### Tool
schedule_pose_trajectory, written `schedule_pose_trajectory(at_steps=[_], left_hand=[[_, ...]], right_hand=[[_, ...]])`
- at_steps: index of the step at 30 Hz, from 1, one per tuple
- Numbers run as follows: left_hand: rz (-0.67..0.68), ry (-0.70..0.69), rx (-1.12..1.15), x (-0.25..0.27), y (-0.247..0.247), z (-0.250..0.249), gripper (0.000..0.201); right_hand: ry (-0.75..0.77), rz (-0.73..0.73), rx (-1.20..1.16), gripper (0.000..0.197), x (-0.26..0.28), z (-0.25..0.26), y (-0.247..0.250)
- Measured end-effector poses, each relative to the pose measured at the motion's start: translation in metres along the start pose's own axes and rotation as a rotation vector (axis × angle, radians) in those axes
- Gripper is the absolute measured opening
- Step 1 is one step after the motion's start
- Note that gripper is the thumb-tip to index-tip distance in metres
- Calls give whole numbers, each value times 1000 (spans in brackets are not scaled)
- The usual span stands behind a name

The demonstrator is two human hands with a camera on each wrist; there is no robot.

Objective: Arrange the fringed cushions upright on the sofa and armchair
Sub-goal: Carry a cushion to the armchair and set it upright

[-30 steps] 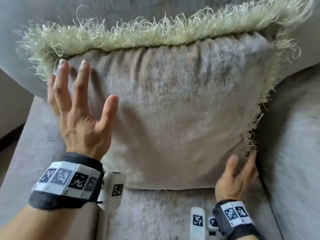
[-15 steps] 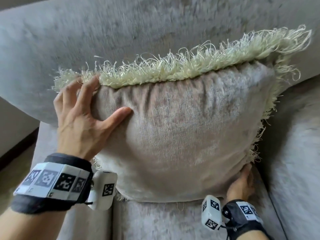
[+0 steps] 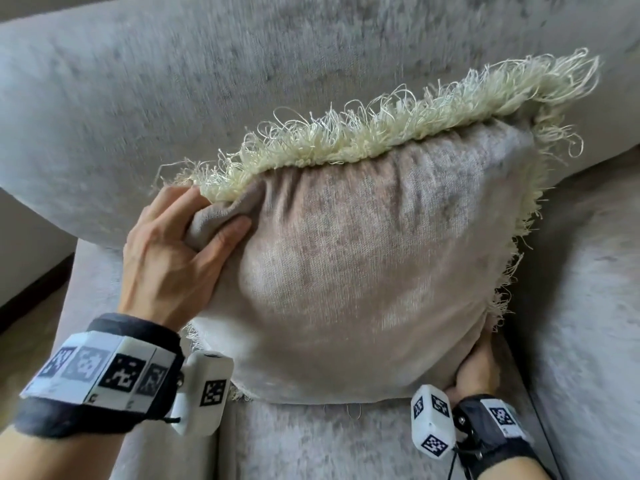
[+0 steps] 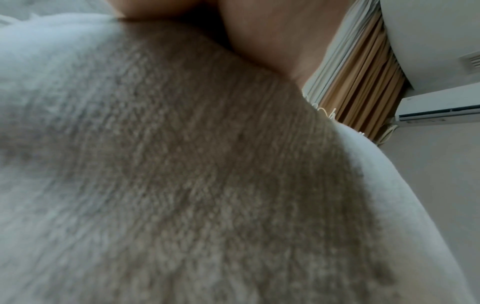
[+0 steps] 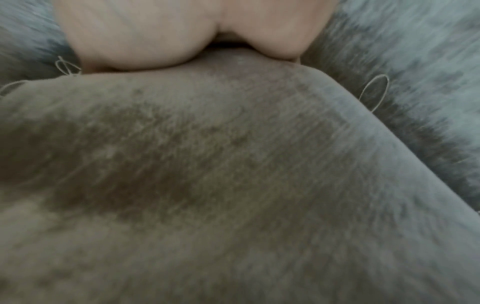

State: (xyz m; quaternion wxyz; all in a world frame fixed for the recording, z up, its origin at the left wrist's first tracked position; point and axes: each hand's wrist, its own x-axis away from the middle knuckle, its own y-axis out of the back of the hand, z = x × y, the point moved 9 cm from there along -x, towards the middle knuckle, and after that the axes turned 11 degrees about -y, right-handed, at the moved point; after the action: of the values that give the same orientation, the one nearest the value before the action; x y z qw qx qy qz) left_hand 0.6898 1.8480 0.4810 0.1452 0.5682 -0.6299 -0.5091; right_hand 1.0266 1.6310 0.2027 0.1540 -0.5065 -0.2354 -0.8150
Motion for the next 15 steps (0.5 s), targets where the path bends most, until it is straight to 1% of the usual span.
schedule_pose_trajectory(at_steps=[1, 3, 4, 5, 7, 8, 9, 10, 12, 13, 14, 15], left_hand=[[-3, 9, 14, 2, 3, 0, 52], [-29, 30, 88, 6, 13, -1, 44], [-53, 37, 130, 8, 20, -2, 38], [-77, 45, 165, 11, 26, -1, 29], [-102, 91, 217, 19, 35, 2, 16], [-117, 117, 239, 24, 39, 4, 13], [-138, 139, 268, 28, 43, 4, 11], [-158, 156, 301, 32, 47, 2, 11], [-176, 190, 348, 41, 48, 2, 26], [-171, 224, 351, 46, 46, 4, 32], [-168, 256, 360, 52, 44, 6, 31], [-185, 284, 384, 59, 42, 10, 24]], right_hand=[[17, 2, -11, 88, 5, 1, 1], [39, 13, -35, 109, 9, 7, 5], [47, 6, -34, 116, 12, 13, 8], [66, 10, -31, 111, 19, 21, 11], [133, 5, -14, 80, 39, 45, 17], [176, 5, -16, 70, 49, 58, 19], [226, 8, -22, 68, 58, 72, 22], [274, 5, -28, 73, 67, 84, 26], [389, -18, -42, 84, 87, 107, 32], [443, -23, -33, 86, 96, 117, 35], [497, -27, -6, 86, 102, 128, 37], [561, -30, 31, 87, 112, 140, 38]])
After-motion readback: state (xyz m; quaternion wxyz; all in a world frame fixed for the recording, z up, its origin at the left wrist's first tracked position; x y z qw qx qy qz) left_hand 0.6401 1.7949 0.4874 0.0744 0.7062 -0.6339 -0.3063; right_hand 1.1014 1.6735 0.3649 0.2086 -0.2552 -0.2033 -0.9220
